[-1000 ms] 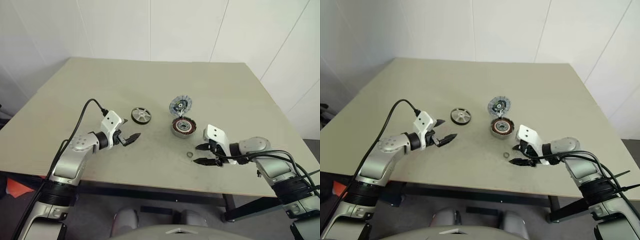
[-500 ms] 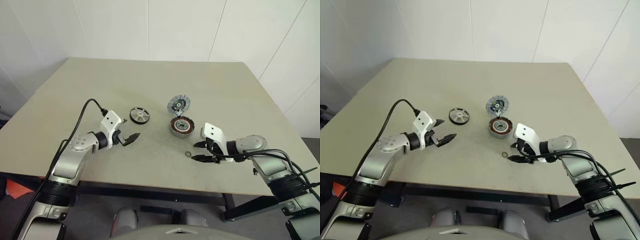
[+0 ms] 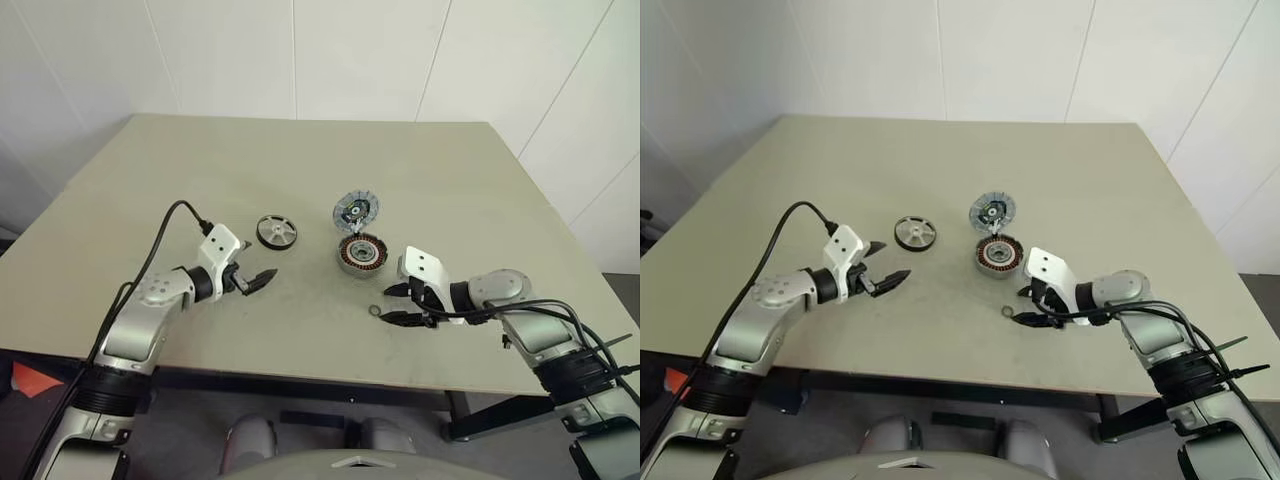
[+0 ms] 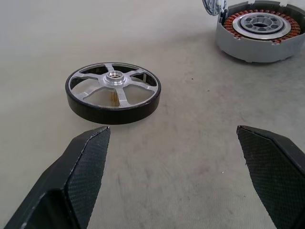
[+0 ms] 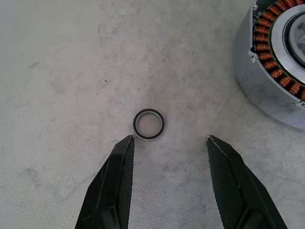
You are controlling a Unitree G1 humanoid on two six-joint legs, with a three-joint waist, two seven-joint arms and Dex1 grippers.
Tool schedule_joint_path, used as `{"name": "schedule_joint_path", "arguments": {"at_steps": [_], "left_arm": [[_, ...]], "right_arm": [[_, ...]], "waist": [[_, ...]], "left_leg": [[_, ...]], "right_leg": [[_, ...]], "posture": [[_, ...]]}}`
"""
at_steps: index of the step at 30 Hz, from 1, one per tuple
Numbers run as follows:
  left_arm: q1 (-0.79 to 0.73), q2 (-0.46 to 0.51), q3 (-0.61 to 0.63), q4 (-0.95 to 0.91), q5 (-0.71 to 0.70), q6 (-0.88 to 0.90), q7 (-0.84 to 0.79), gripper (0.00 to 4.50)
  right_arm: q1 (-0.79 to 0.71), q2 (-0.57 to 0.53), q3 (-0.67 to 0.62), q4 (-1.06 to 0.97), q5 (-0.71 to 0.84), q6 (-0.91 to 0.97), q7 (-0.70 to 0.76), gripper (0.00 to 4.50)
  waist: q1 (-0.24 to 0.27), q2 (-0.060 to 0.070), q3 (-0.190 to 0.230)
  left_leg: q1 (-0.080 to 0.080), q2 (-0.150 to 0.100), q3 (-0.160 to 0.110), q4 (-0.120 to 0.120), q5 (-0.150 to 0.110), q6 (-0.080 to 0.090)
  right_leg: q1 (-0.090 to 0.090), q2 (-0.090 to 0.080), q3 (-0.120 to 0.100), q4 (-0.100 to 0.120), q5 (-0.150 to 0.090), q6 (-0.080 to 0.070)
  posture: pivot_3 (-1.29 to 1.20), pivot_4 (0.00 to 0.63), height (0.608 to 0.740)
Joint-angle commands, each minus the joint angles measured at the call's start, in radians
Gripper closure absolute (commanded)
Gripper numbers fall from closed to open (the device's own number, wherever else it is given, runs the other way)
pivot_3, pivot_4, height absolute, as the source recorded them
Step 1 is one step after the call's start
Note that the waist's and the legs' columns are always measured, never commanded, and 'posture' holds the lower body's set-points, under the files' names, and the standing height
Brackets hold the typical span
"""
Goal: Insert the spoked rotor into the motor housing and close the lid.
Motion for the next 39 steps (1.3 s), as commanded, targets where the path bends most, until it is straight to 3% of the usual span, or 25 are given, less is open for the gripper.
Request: {"name": "schedule_joint_path", "arguments": {"at_steps": [1, 9, 23, 26, 30, 38, 39], "left_arm": [[-0.002, 0.019, 0.031, -0.047, -0.010, 0.002, 0.001, 0.00], [-0.019, 0.045, 0.030, -0.046, -0.011, 0.018, -0.018, 0.00], [-0.053, 0.061, 0.025, -0.023, -0.003, 0.018, -0.043, 0.00], [-0.054, 0.058, 0.024, -0.021, -0.001, 0.015, -0.041, 0.00], [-0.051, 0.053, 0.025, -0.024, -0.001, 0.014, -0.037, 0.00], [-0.048, 0.048, 0.026, -0.026, -0.001, 0.015, -0.029, 0.00], [-0.049, 0.046, 0.026, -0.026, 0.000, 0.015, -0.027, 0.00]], "right_arm": [[0.015, 0.022, 0.022, -0.045, 0.031, -0.007, 0.031, 1.80], [0.037, 0.038, 0.022, -0.066, 0.037, -0.057, 0.055, 1.80], [0.008, 0.063, 0.046, 0.060, -0.067, -0.206, -0.023, 1.80], [-0.001, 0.057, 0.048, 0.080, -0.066, -0.193, -0.011, 2.44], [-0.008, 0.055, 0.052, 0.089, -0.072, -0.202, -0.015, 3.67], [-0.031, 0.058, 0.054, 0.106, -0.066, -0.159, -0.013, 3.67], [-0.036, 0.057, 0.052, 0.109, -0.064, -0.157, -0.012, 3.83]], "waist": [[0.000, 0.000, 0.000], [0.004, 0.000, 0.000], [0.002, 0.000, 0.000], [0.003, 0.000, 0.000], [0.003, 0.000, 0.000], [0.003, 0.000, 0.000], [0.003, 0.000, 0.000]], "left_leg": [[-0.001, 0.000, 0.000, 0.000, 0.000, -0.001], [-0.007, 0.001, 0.000, 0.000, -0.001, -0.001], [-0.003, 0.001, 0.001, 0.001, 0.001, -0.004], [0.001, 0.001, 0.001, 0.001, 0.001, -0.004], [0.009, 0.001, 0.001, 0.002, 0.001, -0.004], [0.009, 0.000, 0.000, 0.003, 0.001, -0.003], [0.009, 0.000, 0.000, 0.003, 0.001, -0.003]], "right_leg": [[-0.001, 0.000, 0.000, 0.000, 0.000, 0.000], [-0.009, 0.001, 0.000, 0.002, 0.001, -0.004], [-0.007, 0.001, 0.002, 0.004, 0.000, -0.002], [-0.001, 0.001, 0.002, 0.004, 0.000, -0.002], [0.006, 0.001, 0.002, 0.002, 0.000, -0.002], [0.005, 0.001, 0.002, 0.002, 0.000, -0.001], [0.005, 0.001, 0.002, 0.002, 0.000, -0.001]], "posture": [[0.00, 0.000, 0.740], [0.00, 0.000, 0.740], [0.00, 0.000, 0.740], [0.00, 0.000, 0.740], [0.00, 0.000, 0.740], [0.00, 0.000, 0.740], [0.00, 0.000, 0.740]]}}
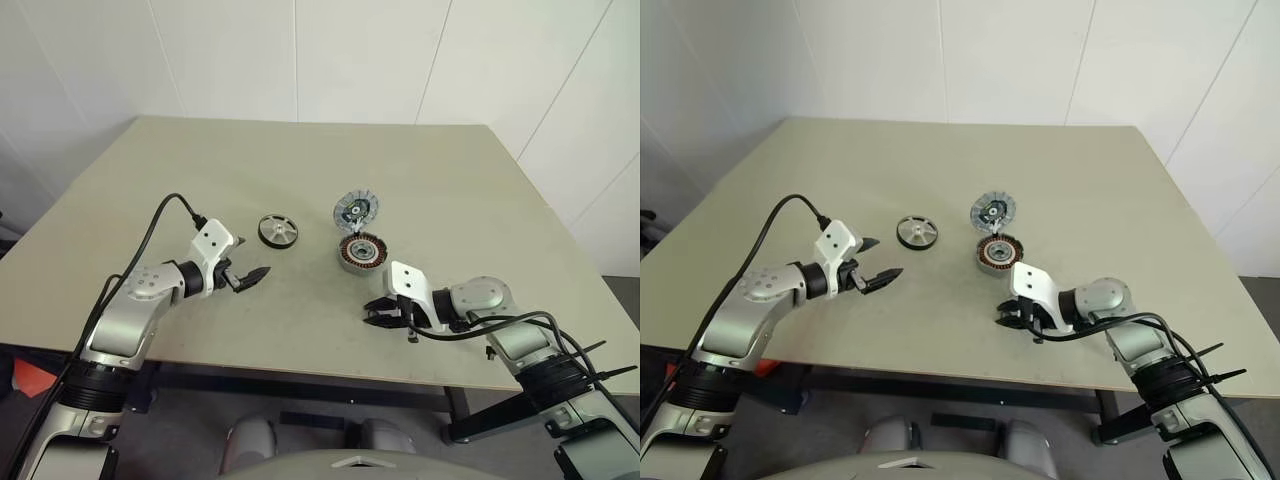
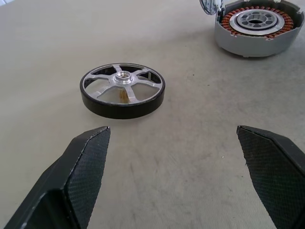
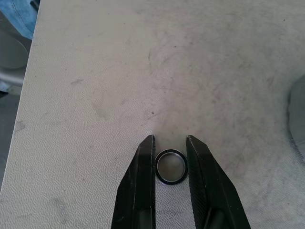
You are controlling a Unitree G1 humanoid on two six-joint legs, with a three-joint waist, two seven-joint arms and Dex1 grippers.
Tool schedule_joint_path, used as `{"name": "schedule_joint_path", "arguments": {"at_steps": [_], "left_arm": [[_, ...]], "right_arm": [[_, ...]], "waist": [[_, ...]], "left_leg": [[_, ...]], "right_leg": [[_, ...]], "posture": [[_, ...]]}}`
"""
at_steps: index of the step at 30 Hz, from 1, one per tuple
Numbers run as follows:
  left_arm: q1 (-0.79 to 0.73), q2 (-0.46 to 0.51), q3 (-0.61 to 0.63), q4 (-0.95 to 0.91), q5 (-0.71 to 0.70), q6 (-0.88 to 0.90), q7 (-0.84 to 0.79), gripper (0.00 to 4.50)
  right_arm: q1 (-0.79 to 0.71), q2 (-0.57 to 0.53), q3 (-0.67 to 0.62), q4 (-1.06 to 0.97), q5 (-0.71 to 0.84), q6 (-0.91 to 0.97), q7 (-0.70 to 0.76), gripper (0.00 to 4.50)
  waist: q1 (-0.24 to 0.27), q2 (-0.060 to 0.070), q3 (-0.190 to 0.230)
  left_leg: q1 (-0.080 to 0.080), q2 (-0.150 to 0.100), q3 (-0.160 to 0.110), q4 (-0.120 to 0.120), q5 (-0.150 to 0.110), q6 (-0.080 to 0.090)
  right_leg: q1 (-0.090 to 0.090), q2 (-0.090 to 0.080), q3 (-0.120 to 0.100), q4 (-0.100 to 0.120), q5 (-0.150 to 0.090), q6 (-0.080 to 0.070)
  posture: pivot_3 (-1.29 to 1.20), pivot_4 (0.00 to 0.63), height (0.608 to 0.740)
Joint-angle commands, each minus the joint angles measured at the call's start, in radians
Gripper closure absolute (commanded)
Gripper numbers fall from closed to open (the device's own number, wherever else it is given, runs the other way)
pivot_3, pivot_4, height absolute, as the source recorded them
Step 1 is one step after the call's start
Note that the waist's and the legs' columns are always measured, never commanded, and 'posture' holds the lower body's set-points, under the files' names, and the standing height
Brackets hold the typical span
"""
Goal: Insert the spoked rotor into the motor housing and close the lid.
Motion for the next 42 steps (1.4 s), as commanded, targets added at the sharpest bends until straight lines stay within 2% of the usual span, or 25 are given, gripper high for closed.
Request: {"name": "schedule_joint_path", "arguments": {"at_steps": [1, 11, 16, 20, 24, 29, 42], "left_arm": [[-0.020, -0.001, 0.014, -0.016, 0.000, -0.010, 0.010, 0.00], [-0.026, -0.012, 0.008, -0.005, 0.003, -0.016, 0.018, 0.00], [-0.030, -0.022, 0.007, 0.001, 0.005, -0.021, 0.021, 0.00], [-0.029, -0.030, 0.005, 0.002, 0.009, -0.025, 0.025, 0.00], [-0.025, -0.033, 0.013, -0.004, 0.012, -0.025, 0.032, 0.00], [-0.004, -0.021, 0.030, -0.020, 0.008, -0.023, 0.039, 0.00], [0.018, -0.017, 0.040, -0.041, 0.007, -0.015, 0.048, 0.00]], "right_arm": [[-0.029, -0.008, -0.015, 0.032, -0.023, 0.031, -0.027, 3.86], [-0.154, -0.027, -0.111, -0.117, 0.056, 0.103, -0.038, 3.86], [-0.247, -0.018, -0.139, -0.136, 0.073, 0.139, -0.049, 3.86], [-0.312, 0.032, -0.103, -0.030, 0.030, 0.125, -0.081, 3.86], [-0.372, 0.111, -0.077, 0.156, -0.011, 0.054, -0.123, 3.86], [-0.406, 0.146, -0.066, 0.285, -0.043, -0.018, -0.124, 3.86], [-0.387, 0.137, -0.082, 0.345, -0.069, -0.058, -0.119, 3.86]], "waist": [[0.000, 0.000, 0.000], [0.001, 0.001, 0.000], [0.003, 0.001, 0.000], [0.002, 0.001, 0.000], [0.002, 0.001, 0.000], [0.003, 0.001, 0.000], [0.003, 0.001, 0.000]], "left_leg": [[0.000, 0.000, 0.000, 0.000, 0.000, 0.000], [-0.005, 0.000, 0.000, 0.000, 0.000, 0.000], [-0.018, 0.000, 0.000, -0.002, 0.000, 0.003], [-0.023, 0.000, 0.000, -0.001, 0.000, 0.006], [-0.019, 0.000, 0.000, 0.000, -0.001, 0.002], [-0.019, 0.000, 0.000, 0.000, 0.000, 0.001], [-0.018, 0.000, 0.000, 0.002, 0.000, 0.000]], "right_leg": [[0.000, 0.000, 0.000, 0.000, 0.000, 0.000], [-0.006, 0.000, 0.000, 0.002, 0.000, 0.000], [-0.021, 0.001, 0.000, 0.005, 0.005, -0.009], [-0.024, 0.001, 0.000, 0.004, 0.005, -0.009], [-0.021, 0.001, 0.000, 0.005, 0.005, -0.009], [-0.021, 0.000, 0.000, 0.007, 0.005, -0.010], [-0.021, 0.000, 0.001, 0.010, 0.005, -0.010]], "posture": [[0.00, 0.000, 0.740], [0.00, 0.000, 0.740], [0.00, 0.000, 0.740], [0.00, 0.000, 0.740], [0.00, 0.000, 0.740], [0.00, 0.000, 0.740], [0.00, 0.000, 0.740]]}}
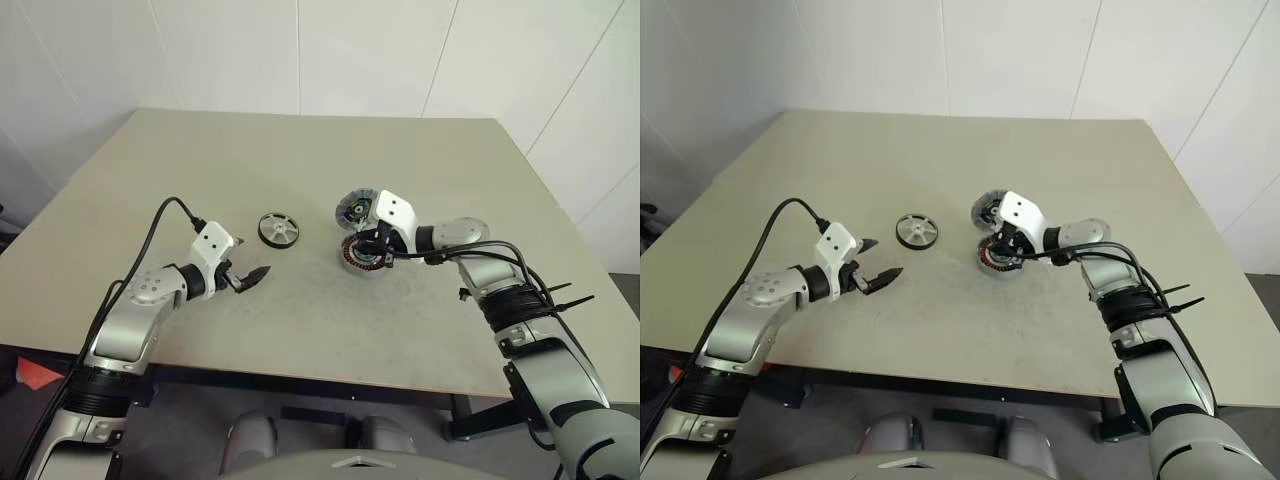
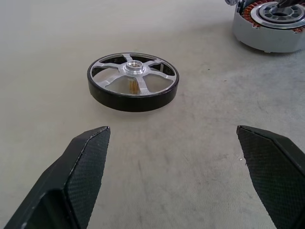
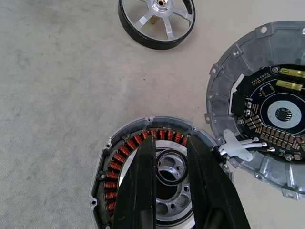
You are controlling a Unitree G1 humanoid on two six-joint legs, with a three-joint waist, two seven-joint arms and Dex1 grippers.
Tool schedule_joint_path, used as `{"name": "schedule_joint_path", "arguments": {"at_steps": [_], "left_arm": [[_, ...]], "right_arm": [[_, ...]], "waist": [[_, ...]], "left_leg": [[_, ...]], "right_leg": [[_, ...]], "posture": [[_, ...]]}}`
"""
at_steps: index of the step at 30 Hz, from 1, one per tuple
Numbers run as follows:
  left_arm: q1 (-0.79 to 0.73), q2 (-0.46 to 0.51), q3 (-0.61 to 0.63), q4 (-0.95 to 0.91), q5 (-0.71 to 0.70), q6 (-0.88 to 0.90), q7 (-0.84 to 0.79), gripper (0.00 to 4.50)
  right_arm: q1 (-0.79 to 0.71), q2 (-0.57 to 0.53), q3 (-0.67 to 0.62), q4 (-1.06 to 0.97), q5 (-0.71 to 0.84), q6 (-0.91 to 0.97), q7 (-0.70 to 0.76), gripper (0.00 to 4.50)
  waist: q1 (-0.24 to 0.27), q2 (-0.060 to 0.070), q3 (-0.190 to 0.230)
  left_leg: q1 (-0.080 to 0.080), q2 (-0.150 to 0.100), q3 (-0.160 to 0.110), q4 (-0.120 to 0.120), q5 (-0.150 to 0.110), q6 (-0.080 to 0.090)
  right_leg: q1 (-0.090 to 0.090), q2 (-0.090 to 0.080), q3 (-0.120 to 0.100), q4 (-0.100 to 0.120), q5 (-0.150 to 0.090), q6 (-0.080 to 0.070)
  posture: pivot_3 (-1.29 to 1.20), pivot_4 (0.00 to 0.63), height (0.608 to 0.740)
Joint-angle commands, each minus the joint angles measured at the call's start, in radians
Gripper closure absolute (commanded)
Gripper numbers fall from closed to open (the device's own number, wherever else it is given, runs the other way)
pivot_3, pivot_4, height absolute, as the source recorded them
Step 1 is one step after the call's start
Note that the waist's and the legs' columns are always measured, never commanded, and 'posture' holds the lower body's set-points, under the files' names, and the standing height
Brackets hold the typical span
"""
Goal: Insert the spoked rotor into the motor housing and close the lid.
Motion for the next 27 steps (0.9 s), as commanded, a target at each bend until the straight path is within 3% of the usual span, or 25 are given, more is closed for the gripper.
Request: {"name": "schedule_joint_path", "arguments": {"at_steps": [1, 27], "left_arm": [[-0.008, 0.012, 0.028, -0.033, -0.006, -0.005, 0.009, 0.00], [0.001, 0.016, 0.032, -0.039, -0.008, -0.001, 0.016, 0.00]], "right_arm": [[-0.003, -0.008, -0.020, -0.016, 0.007, -0.016, 0.002, 3.86], [-0.058, 0.034, -0.021, 0.159, -0.015, -0.079, -0.041, 3.86]], "waist": [[0.000, 0.000, 0.000], [-0.002, 0.000, 0.000]], "left_leg": [[0.000, 0.000, 0.000, 0.000, 0.000, 0.000], [0.000, 0.002, 0.000, 0.012, 0.000, 0.000]], "right_leg": [[0.000, 0.000, 0.000, 0.001, 0.000, 0.000], [-0.001, 0.000, 0.001, 0.010, -0.001, 0.000]], "posture": [[0.00, 0.000, 0.740], [0.00, 0.000, 0.740]]}}
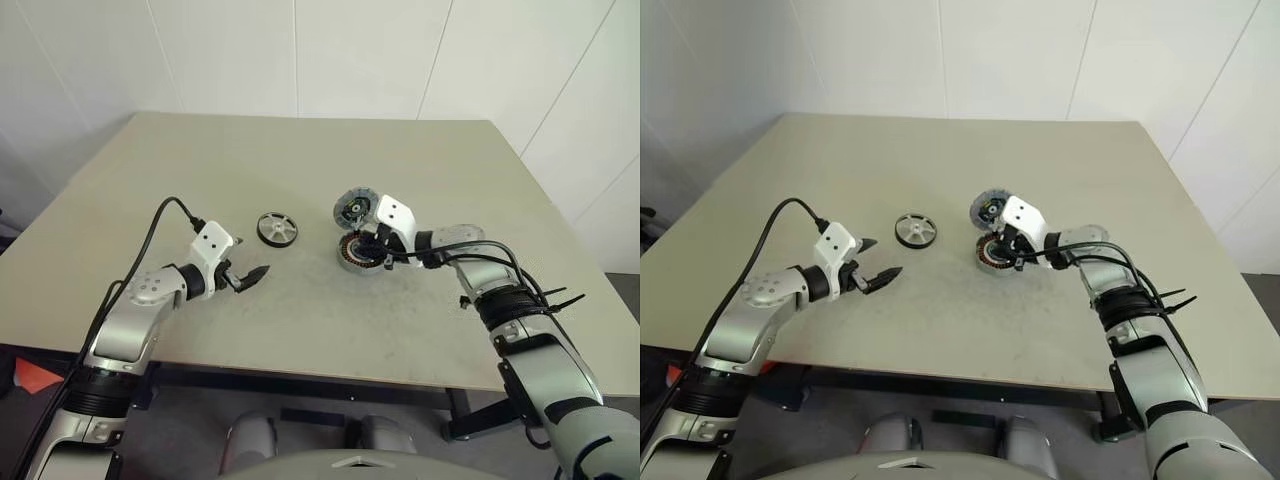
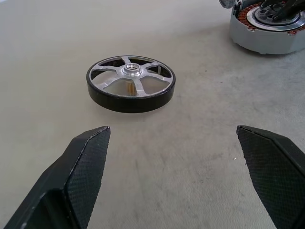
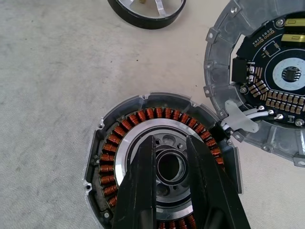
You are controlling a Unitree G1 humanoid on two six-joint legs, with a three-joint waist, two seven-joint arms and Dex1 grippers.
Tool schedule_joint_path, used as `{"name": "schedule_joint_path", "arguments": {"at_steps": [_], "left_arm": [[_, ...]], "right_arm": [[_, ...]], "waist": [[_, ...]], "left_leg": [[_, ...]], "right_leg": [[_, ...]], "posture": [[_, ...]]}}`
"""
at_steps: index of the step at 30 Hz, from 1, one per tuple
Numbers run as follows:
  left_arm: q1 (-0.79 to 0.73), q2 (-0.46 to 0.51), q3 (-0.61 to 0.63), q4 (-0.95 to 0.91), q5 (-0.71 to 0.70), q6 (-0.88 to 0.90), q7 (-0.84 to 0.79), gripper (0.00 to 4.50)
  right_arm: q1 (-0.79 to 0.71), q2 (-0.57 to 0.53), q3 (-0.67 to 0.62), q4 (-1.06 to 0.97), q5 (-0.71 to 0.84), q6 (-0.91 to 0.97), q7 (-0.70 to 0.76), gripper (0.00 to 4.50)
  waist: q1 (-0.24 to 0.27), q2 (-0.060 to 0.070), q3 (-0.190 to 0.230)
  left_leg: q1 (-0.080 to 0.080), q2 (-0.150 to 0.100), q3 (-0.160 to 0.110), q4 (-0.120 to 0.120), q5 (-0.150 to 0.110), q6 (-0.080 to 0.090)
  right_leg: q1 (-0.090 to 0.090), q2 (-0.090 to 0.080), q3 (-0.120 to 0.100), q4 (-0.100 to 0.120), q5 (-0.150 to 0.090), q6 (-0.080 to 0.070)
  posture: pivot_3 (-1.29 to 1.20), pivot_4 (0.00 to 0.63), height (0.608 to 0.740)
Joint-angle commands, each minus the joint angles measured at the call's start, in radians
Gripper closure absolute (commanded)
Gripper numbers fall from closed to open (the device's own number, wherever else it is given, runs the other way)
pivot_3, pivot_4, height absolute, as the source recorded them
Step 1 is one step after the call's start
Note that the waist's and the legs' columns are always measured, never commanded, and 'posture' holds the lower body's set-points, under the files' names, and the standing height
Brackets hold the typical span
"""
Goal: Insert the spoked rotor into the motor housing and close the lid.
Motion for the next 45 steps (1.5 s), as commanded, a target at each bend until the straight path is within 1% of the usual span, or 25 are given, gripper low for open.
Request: {"name": "schedule_joint_path", "arguments": {"at_steps": [1, 7, 9, 10, 11, 13, 16, 18, 19, 20, 36, 37, 38, 40, 43, 45], "left_arm": [[-0.005, 0.016, 0.031, -0.036, -0.008, -0.003, 0.003, 0.00], [-0.005, 0.017, 0.032, -0.036, -0.009, -0.003, 0.004, 0.00], [-0.007, 0.018, 0.032, -0.033, -0.009, -0.003, 0.003, 0.00], [-0.008, 0.017, 0.032, -0.032, -0.008, -0.003, 0.003, 0.00], [-0.009, 0.017, 0.032, -0.031, -0.008, -0.004, 0.002, 0.00], [-0.011, 0.017, 0.031, -0.029, -0.008, -0.005, 0.002, 0.00], [-0.014, 0.016, 0.029, -0.024, -0.007, -0.006, 0.001, 0.00], [-0.014, 0.015, 0.028, -0.023, -0.006, -0.007, 0.002, 0.00], [-0.014, 0.014, 0.027, -0.022, -0.005, -0.008, 0.002, 0.00], [-0.015, 0.013, 0.026, -0.022, -0.004, -0.008, 0.002, 0.00], [-0.018, 0.016, 0.023, -0.016, 0.001, -0.010, 0.000, 0.00], [-0.019, 0.016, 0.023, -0.015, 0.001, -0.011, -0.001, 0.00], [-0.019, 0.016, 0.022, -0.015, 0.002, -0.011, -0.001, 0.00], [-0.021, 0.016, 0.021, -0.014, 0.002, -0.011, -0.002, 0.00], [-0.023, 0.014, 0.020, -0.011, 0.002, -0.013, -0.001, 0.00], [-0.023, 0.014, 0.019, -0.011, 0.003, -0.013, -0.001, 0.00]], "right_arm": [[-0.030, 0.002, -0.019, 0.005, -0.002, -0.022, -0.005, 3.86], [-0.030, 0.001, -0.022, 0.006, 0.007, -0.007, 0.011, 3.86], [-0.024, -0.001, -0.021, -0.007, 0.009, -0.001, 0.018, 3.14], [-0.022, -0.002, -0.021, -0.012, 0.009, -0.002, 0.019, 2.94], [-0.020, -0.001, -0.024, -0.015, 0.004, -0.012, 0.006, 2.55], [-0.021, 0.001, -0.030, -0.016, -0.001, -0.029, -0.011, 1.92], [-0.024, 0.000, -0.042, -0.028, 0.009, -0.032, -0.009, 0.87], [-0.027, 0.000, -0.049, -0.036, 0.015, -0.025, -0.008, 0.28], [-0.034, 0.004, -0.055, -0.028, 0.016, -0.019, -0.016, 0.10], [-0.041, 0.008, -0.062, -0.018, 0.019, -0.012, -0.025, 0.02], [-0.026, -0.011, -0.065, -0.044, 0.012, -0.011, -0.023, 0.02], [-0.023, -0.014, -0.066, -0.049, 0.014, -0.009, -0.018, 0.41], [-0.016, -0.020, -0.063, -0.059, 0.016, -0.007, -0.005, 0.63], [-0.005, -0.025, -0.063, -0.080, 0.019, 0.001, 0.003, 1.28], [-0.002, -0.029, -0.062, -0.087, -0.004, -0.005, -0.034, 2.32], [0.000, -0.031, -0.060, -0.091, -0.008, -0.007, -0.038, 2.32]], "waist": [[0.000, 0.000, 0.000], [0.000, 0.000, 0.000], [0.000, 0.000, 0.000], [0.000, 0.000, 0.000], [0.000, 0.000, 0.000], [-0.001, 0.000, 0.000], [-0.002, 0.000, 0.000], [-0.001, 0.000, 0.000], [0.000, 0.000, 0.000], [0.000, 0.000, 0.000], [0.000, 0.000, 0.000], [0.000, 0.000, 0.000], [0.000, 0.000, 0.000], [0.000, 0.000, 0.000], [0.000, 0.000, 0.000], [0.000, 0.000, 0.000]], "left_leg": [[0.000, 0.000, 0.000, 0.000, 0.000, 0.000], [0.000, 0.000, 0.000, 0.000, 0.000, 0.000], [0.000, 0.000, 0.000, 0.000, 0.000, 0.000], [0.000, 0.000, 0.000, 0.000, 0.000, 0.000], [0.000, 0.000, 0.000, 0.000, 0.000, 0.000], [0.000, 0.000, 0.000, 0.000, 0.000, 0.000], [0.000, 0.000, 0.000, 0.000, 0.000, 0.000], [0.000, 0.000, 0.000, 0.000, 0.000, 0.000], [-0.001, 0.000, 0.000, 0.000, 0.000, 0.000], [-0.001, 0.000, 0.000, 0.000, 0.000, 0.000], [-0.001, 0.000, 0.000, 0.000, 0.000, 0.000], [-0.001, 0.000, 0.000, 0.000, 0.000, 0.000], [-0.001, 0.000, 0.000, 0.000, 0.000, 0.000], [-0.001, 0.000, 0.000, 0.000, 0.000, 0.000], [-0.001, 0.000, 0.000, 0.000, 0.000, 0.000], [-0.001, 0.000, 0.000, 0.000, 0.000, 0.000]], "right_leg": [[0.000, 0.000, 0.000, 0.000, 0.000, 0.000], [0.000, 0.000, 0.000, 0.000, 0.000, 0.000], [0.000, 0.000, 0.000, 0.000, 0.000, 0.000], [0.000, 0.000, 0.000, 0.000, 0.000, 0.000], [0.000, 0.000, 0.000, 0.000, 0.000, 0.000], [0.000, 0.000, 0.000, 0.000, 0.000, 0.000], [0.000, 0.000, 0.000, 0.000, 0.000, 0.000], [-0.001, 0.000, 0.000, 0.000, 0.000, 0.000], [-0.001, 0.000, 0.000, 0.000, 0.000, 0.000], [-0.001, 0.000, 0.000, 0.000, 0.000, 0.000], [-0.001, 0.000, 0.000, 0.000, 0.000, 0.000], [-0.001, 0.000, 0.000, 0.000, 0.000, 0.000], [-0.001, 0.000, 0.000, 0.000, 0.000, 0.000], [-0.001, 0.000, 0.000, 0.000, 0.000, 0.000], [-0.001, 0.000, 0.000, 0.000, 0.000, 0.000], [-0.001, 0.000, 0.000, 0.000, 0.000, 0.000]], "posture": [[0.00, 0.000, 0.740], [0.00, 0.000, 0.740], [0.00, 0.000, 0.740], [0.00, 0.000, 0.740], [0.00, 0.000, 0.740], [0.00, 0.000, 0.740], [0.00, 0.000, 0.740], [0.00, 0.000, 0.740], [0.00, 0.000, 0.740], [0.00, 0.000, 0.740], [0.00, 0.000, 0.740], [0.00, 0.000, 0.740], [0.00, 0.000, 0.740], [0.00, 0.000, 0.740], [0.00, 0.000, 0.740], [0.00, 0.000, 0.740]]}}
